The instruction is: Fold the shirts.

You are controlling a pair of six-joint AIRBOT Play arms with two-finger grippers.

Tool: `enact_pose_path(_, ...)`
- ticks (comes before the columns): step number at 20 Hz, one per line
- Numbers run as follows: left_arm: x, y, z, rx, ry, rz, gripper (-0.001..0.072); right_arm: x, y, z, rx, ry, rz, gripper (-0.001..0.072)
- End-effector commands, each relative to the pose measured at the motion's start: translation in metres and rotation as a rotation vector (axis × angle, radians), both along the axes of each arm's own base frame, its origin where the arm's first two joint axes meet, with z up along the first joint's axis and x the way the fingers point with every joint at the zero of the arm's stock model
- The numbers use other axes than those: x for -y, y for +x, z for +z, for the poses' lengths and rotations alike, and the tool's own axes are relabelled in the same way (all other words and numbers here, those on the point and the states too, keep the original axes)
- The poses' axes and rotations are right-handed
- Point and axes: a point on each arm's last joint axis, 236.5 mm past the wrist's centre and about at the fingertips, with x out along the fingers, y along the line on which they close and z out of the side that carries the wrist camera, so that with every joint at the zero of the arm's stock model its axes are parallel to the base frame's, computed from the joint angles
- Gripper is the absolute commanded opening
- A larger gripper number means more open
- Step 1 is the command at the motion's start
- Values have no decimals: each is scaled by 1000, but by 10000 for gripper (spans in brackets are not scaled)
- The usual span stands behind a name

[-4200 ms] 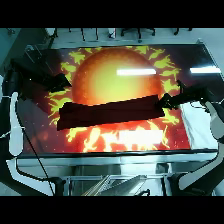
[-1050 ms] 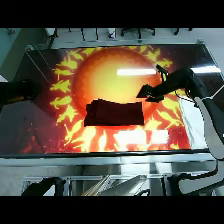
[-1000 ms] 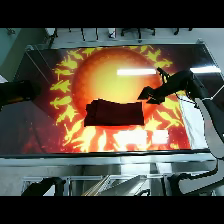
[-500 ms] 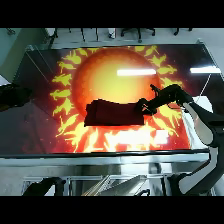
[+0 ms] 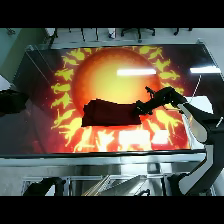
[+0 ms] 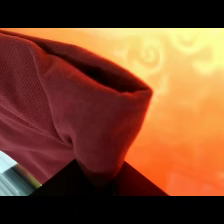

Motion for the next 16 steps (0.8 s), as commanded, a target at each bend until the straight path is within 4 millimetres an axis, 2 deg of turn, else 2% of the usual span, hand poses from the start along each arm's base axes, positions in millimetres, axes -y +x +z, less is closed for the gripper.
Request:
enact_pose_path(1, 0, 1, -11, -50, 7, -4, 15, 1, 26, 40, 94, 51, -35, 19)
enact_pose_path(3, 2, 2, -20, -90, 8, -11, 15, 16, 52, 80, 186, 64, -83, 19)
enact_pose_path(5, 9, 5, -26, -117, -11, -30, 15, 46, 79, 129, 292, 64, -163, 19)
enact_pose_path(7, 18, 8, -31, -140, -37, -52, 15, 87, 98, 174, 385, 54, -257, 19)
enact_pose_path(9, 24, 12, -36, -161, -51, -67, 15, 144, 106, 217, 465, 31, -382, 19)
enact_pose_path(11, 34, 15, -42, -182, -49, -98, 15, 207, 99, 246, 506, 1, -518, 19)
enact_pose_path(12, 41, 15, -46, -194, -46, -121, 15, 241, 89, 258, 512, -12, -589, 19)
enact_pose_path(14, 61, 14, -54, -221, -36, -182, 15, 302, 60, 280, 519, -41, -712, 19)
enact_pose_path(16, 86, 12, -63, -244, -25, -256, 15, 352, 24, 295, 512, -86, -826, 19)
